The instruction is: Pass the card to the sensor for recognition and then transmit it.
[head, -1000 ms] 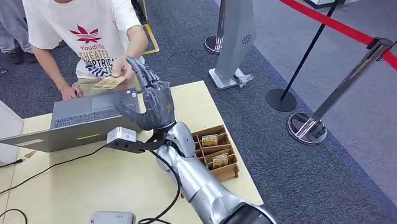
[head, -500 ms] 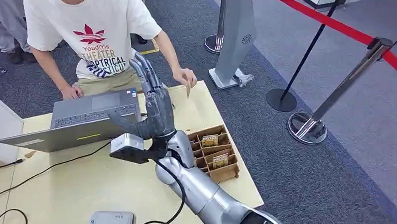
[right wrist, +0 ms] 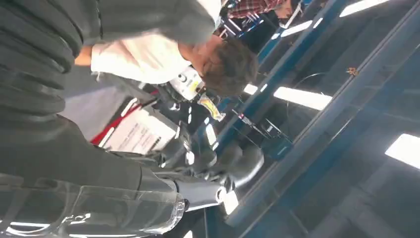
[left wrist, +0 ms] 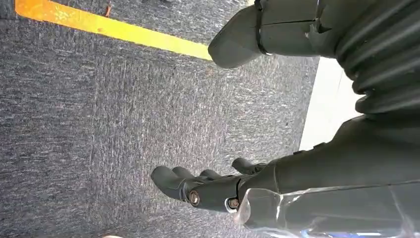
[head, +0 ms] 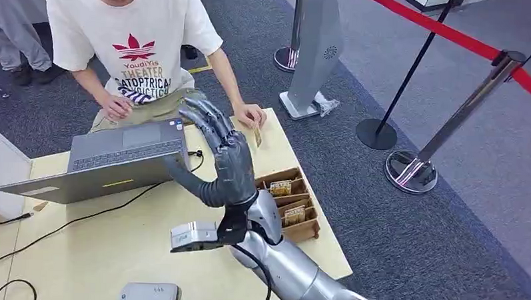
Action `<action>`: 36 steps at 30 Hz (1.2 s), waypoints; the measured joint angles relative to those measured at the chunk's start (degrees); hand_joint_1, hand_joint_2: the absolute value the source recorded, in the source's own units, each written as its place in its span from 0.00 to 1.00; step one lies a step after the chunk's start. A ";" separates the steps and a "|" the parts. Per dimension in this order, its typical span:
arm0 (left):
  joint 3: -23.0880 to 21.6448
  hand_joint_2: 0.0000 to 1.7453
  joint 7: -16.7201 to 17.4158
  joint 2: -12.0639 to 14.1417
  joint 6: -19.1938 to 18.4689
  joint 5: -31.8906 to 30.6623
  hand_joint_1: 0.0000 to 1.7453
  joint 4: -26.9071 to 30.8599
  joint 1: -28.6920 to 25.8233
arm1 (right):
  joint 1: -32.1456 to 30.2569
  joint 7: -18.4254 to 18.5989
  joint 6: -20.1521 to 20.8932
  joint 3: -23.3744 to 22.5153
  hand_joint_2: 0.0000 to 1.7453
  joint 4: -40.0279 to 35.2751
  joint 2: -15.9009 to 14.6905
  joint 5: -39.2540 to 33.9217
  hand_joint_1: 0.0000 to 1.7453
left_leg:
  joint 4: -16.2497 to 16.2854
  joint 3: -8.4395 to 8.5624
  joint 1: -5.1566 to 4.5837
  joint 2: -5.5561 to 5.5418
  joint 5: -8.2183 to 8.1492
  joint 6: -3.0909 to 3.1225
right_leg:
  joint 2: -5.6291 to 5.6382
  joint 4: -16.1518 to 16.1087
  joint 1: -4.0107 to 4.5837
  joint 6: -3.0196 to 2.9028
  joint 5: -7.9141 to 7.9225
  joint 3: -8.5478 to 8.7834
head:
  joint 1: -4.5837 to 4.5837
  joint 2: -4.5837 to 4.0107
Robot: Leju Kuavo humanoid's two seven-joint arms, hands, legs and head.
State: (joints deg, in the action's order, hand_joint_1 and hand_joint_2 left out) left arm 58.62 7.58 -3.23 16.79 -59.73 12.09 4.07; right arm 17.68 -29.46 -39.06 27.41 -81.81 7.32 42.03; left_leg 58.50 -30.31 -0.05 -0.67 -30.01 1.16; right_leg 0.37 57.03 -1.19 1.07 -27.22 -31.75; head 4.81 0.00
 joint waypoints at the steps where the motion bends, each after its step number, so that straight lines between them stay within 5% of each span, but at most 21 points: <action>1: 0.04 1.00 0.02 0.00 0.00 0.15 0.00 0.00 -0.05 | -1.28 0.42 0.00 -0.46 1.00 -1.09 -0.59 0.79 0.49 | 0.00 -0.01 0.00 0.01 0.00 0.00 | 0.01 0.00 0.00 0.00 0.00 0.00 | 0.00 0.00; 2: 0.13 1.00 0.04 0.00 -0.02 0.30 0.00 0.00 -0.06 | -2.44 0.91 0.00 -0.89 1.00 -2.09 -1.17 1.54 0.25 | 0.00 -0.02 0.00 0.01 -0.01 0.01 | 0.01 0.00 0.00 0.00 -0.01 -0.01 | 0.00 0.00; 3: 0.24 1.00 0.07 0.00 -0.02 0.46 0.00 0.00 -0.07 | -3.57 1.33 0.00 -1.20 1.00 -2.93 -1.73 2.25 0.26 | 0.00 -0.03 0.00 0.01 -0.04 -0.01 | 0.02 -0.01 -0.01 0.00 -0.01 -0.01 | 0.00 0.00; 4: 0.35 1.00 0.09 0.00 -0.02 0.55 0.00 0.00 -0.07 | -4.51 1.73 0.00 -1.38 1.00 -3.45 -2.18 2.67 0.54 | 0.00 -0.02 -0.01 0.02 -0.06 0.02 | 0.03 -0.01 -0.01 0.02 -0.02 -0.01 | 0.00 0.00; 6: 0.72 1.00 0.11 0.00 -0.02 0.76 0.00 0.00 -0.11 | -6.32 3.28 0.00 -1.75 1.00 -4.87 -3.43 3.82 0.75 | 0.00 -0.02 -0.02 0.02 -0.06 0.03 | 0.02 -0.03 -0.03 0.04 -0.03 -0.01 | 0.00 0.00; 7: 1.01 1.00 0.11 -0.02 0.00 0.96 0.00 0.00 -0.15 | -7.19 4.29 0.00 -1.75 1.00 -5.38 -4.13 4.50 0.64 | 0.00 -0.02 -0.02 0.02 -0.06 0.03 | 0.01 -0.03 -0.03 0.04 -0.03 0.00 | 0.00 0.00; 8: 1.29 1.00 0.11 -0.02 0.02 1.18 0.00 0.00 -0.22 | -7.97 5.34 0.02 -1.73 1.00 -5.72 -4.90 5.19 0.69 | 0.00 -0.03 -0.03 0.01 -0.06 0.03 | 0.01 -0.03 -0.03 0.04 -0.03 0.00 | 0.00 0.00; 10: 1.60 1.00 0.07 -0.06 0.04 1.51 0.00 0.00 -0.37 | -9.00 7.64 0.15 -1.64 1.00 -6.03 -6.39 6.50 0.44 | 0.00 -0.02 -0.04 0.03 -0.06 0.03 | 0.02 -0.03 -0.05 0.05 -0.03 0.00 | -0.02 0.00; 15: 2.51 1.00 -0.02 -0.26 0.04 1.99 0.00 0.00 -0.65 | -10.00 10.95 0.83 -1.00 1.00 -6.12 -9.86 8.35 0.31 | 0.00 -0.01 -0.04 0.03 -0.06 0.03 | 0.02 -0.03 -0.04 0.05 -0.02 0.00 | -0.02 0.00; 17: 2.78 1.00 -0.02 -0.35 0.07 2.12 0.00 0.02 -0.77 | -10.17 11.34 0.96 -0.81 1.00 -6.07 -10.78 8.32 0.43 | 0.00 -0.01 -0.04 0.02 -0.06 0.03 | 0.02 -0.03 -0.04 0.05 -0.02 0.00 | 0.00 0.00; 28: 3.50 1.00 -0.57 -0.72 0.15 2.49 0.00 0.02 -0.94 | -9.83 12.72 2.23 1.36 1.00 -4.06 -14.62 8.72 0.40 | 0.00 -0.03 -0.03 0.02 -0.06 0.03 | 0.02 -0.02 -0.04 0.05 -0.02 0.00 | 0.00 0.00; 31: 3.89 1.00 -0.90 -0.83 0.15 2.29 0.00 0.02 -0.95 | -9.15 14.01 1.57 2.38 1.00 -2.46 -15.60 10.47 0.46 | 0.00 -0.01 -0.04 0.02 -0.06 0.03 | 0.02 -0.03 -0.04 0.05 -0.02 0.01 | 0.00 0.00; 36: 3.98 1.00 -1.05 -0.85 0.15 1.83 0.00 0.02 -0.95 | -9.06 16.31 0.20 3.61 1.00 -0.65 -17.16 13.86 0.37 | 0.00 -0.02 -0.04 0.02 -0.06 0.03 | 0.01 -0.03 -0.04 0.05 -0.02 0.01 | 0.00 0.00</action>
State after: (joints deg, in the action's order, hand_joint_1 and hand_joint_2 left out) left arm 62.60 6.54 -4.09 16.94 -57.90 12.11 3.12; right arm 8.62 -13.16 -38.86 31.02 -82.47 -9.84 55.89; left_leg 58.50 -30.32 -0.09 -0.65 -30.07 1.20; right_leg 0.39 57.01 -1.23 1.12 -27.24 -31.75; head 4.81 0.00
